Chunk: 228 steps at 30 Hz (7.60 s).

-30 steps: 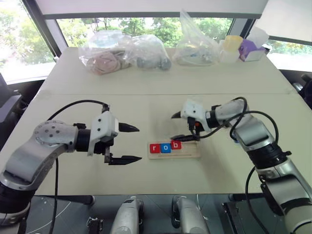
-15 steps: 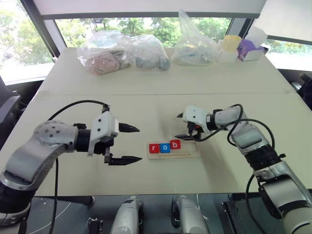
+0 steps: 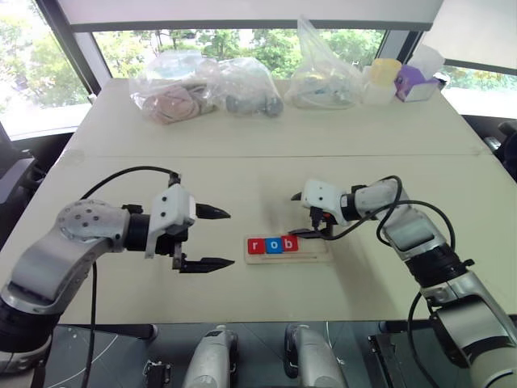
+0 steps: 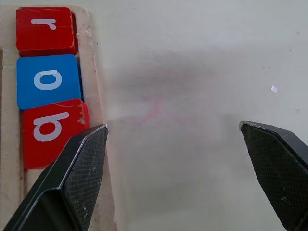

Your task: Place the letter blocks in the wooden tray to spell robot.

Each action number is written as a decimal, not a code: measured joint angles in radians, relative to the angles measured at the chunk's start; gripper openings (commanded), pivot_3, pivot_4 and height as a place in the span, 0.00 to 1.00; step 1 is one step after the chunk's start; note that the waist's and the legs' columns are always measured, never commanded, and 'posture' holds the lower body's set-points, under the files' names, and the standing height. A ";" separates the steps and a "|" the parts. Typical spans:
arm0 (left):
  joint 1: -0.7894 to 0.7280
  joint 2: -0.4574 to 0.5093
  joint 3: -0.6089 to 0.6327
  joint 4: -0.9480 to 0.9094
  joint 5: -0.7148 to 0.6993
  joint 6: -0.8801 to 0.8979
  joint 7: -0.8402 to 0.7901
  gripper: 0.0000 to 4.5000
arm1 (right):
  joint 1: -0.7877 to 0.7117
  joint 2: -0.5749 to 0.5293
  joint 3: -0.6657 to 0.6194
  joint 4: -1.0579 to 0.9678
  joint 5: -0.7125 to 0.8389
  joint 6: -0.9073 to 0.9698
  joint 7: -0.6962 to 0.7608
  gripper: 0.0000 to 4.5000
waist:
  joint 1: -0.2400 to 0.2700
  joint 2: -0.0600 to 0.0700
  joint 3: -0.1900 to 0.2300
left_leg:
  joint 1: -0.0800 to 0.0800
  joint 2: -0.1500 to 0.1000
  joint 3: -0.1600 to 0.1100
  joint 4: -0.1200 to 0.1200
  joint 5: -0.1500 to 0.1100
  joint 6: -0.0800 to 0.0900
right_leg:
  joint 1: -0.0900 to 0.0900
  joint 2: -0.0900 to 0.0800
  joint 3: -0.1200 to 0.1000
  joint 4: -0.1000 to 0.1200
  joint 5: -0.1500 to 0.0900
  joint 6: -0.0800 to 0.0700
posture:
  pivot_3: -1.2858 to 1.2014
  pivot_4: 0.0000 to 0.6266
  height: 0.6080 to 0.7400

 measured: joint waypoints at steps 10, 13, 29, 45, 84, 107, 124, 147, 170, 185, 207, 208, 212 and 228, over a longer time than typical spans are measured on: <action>-0.018 -0.007 -0.005 0.009 0.004 -0.004 -0.004 1.00 | 0.022 -0.016 -0.004 -0.056 0.008 0.028 0.012 0.99 | 0.002 0.000 0.000 | 0.000 0.000 0.000 0.000 0.000 0.000 | 0.000 0.000 0.000 0.000 0.000 0.000 | 0.52 0.24 1.00; -0.037 -0.012 -0.006 0.012 0.005 -0.001 -0.003 1.00 | 0.022 -0.017 -0.005 -0.060 0.007 0.029 0.005 0.99 | 0.002 0.000 0.000 | 0.000 0.000 0.000 0.000 0.000 0.000 | 0.000 0.000 0.000 0.000 0.000 0.000 | 0.52 0.24 1.00; -0.038 -0.034 -0.019 0.006 0.005 0.016 0.005 1.00 | 0.103 -0.016 -0.346 -0.198 0.004 0.440 -0.405 0.99 | 0.007 0.000 0.000 | 0.000 0.000 0.000 0.000 0.000 0.000 | 0.000 0.000 0.000 0.000 0.000 0.000 | 0.52 0.24 1.00; -0.088 -0.080 -0.080 0.048 0.049 -0.023 -0.016 1.00 | 0.283 0.037 -0.491 -0.276 0.050 0.588 -0.633 0.99 | 0.005 0.000 0.000 | 0.000 0.000 0.000 0.000 0.000 0.000 | 0.000 0.000 0.000 0.000 0.000 0.000 | 0.52 0.24 1.00; -0.132 -0.092 -0.084 0.052 0.064 0.000 -0.020 1.00 | 0.443 0.195 -0.647 -0.702 0.264 1.044 -0.781 0.27 | 0.007 0.000 -0.001 | 0.000 0.001 -0.003 0.000 0.000 0.000 | 0.000 0.001 0.000 0.001 0.000 0.000 | 0.52 0.24 1.00; -0.125 -0.099 -0.084 0.076 0.084 -0.021 -0.047 1.00 | 0.532 0.503 -0.661 -1.018 0.165 1.334 -1.023 0.27 | -0.002 0.001 -0.001 | -0.001 0.001 -0.002 -0.001 0.000 -0.001 | -0.001 0.000 0.000 0.000 0.000 0.000 | 0.52 0.24 1.00; -0.117 -0.097 -0.083 0.069 0.093 -0.022 -0.045 1.00 | 0.496 0.478 -0.627 -0.992 0.178 1.334 -0.987 0.99 | -0.004 0.001 -0.001 | -0.002 0.001 -0.002 -0.002 0.000 -0.001 | -0.002 -0.001 0.000 -0.002 0.000 0.000 | 0.52 0.24 1.00; -0.081 -0.085 -0.077 0.079 0.085 -0.068 -0.067 1.00 | 0.523 -0.316 -0.448 -0.252 0.347 0.198 0.017 0.99 | -0.015 0.001 0.002 | -0.002 0.000 -0.002 -0.002 0.000 0.000 | 0.000 0.000 -0.002 -0.007 -0.003 0.002 | 0.52 0.24 1.00; -0.104 -0.144 -0.031 0.071 -0.006 0.023 0.036 1.00 | 0.468 -0.266 -0.342 -0.052 0.282 -0.041 0.095 0.99 | 0.008 0.001 0.002 | 0.000 0.000 -0.002 0.000 0.000 0.000 | 0.001 0.000 -0.001 -0.001 -0.001 -0.001 | 0.52 0.24 1.00; -0.102 -0.121 -0.027 0.071 -0.002 0.017 0.025 1.00 | 0.495 -0.301 -0.345 -0.095 0.262 -0.053 0.099 0.26 | 0.008 0.001 0.001 | 0.001 0.000 -0.002 0.000 0.000 0.000 | 0.002 0.000 -0.001 -0.001 -0.001 -0.001 | 0.52 0.24 1.00; -0.070 -0.116 -0.031 0.051 0.016 -0.018 0.021 1.00 | 0.193 -0.205 -0.101 -0.192 0.209 0.003 0.204 0.26 | 0.008 0.000 0.001 | 0.000 0.000 -0.002 0.000 0.000 0.000 | 0.001 0.000 -0.001 0.000 -0.001 -0.001 | 0.52 0.24 1.00; -0.068 -0.116 -0.030 0.045 0.016 -0.018 0.025 1.00 | 0.190 -0.203 -0.097 -0.183 0.203 0.000 0.205 0.26 | 0.008 0.000 0.001 | 0.000 0.000 -0.002 0.000 0.000 0.000 | 0.001 0.000 -0.001 0.000 -0.001 -0.001 | 0.52 0.24 1.00; -0.053 -0.115 -0.027 0.042 0.016 -0.018 0.032 1.00 | 0.189 -0.192 -0.079 -0.146 0.188 -0.020 0.212 0.26 | 0.007 0.000 0.001 | 0.001 0.000 -0.002 0.000 0.000 0.000 | 0.001 0.000 -0.001 0.000 -0.001 -0.001 | 0.52 0.24 1.00; -0.047 -0.112 -0.027 0.039 0.016 -0.017 0.039 1.00 | 0.165 -0.157 -0.070 -0.132 0.170 -0.021 0.216 0.26 | 0.007 0.000 0.001 | 0.001 0.000 -0.002 0.000 0.000 0.000 | 0.001 0.000 -0.001 0.001 -0.001 -0.001 | 0.52 0.24 1.00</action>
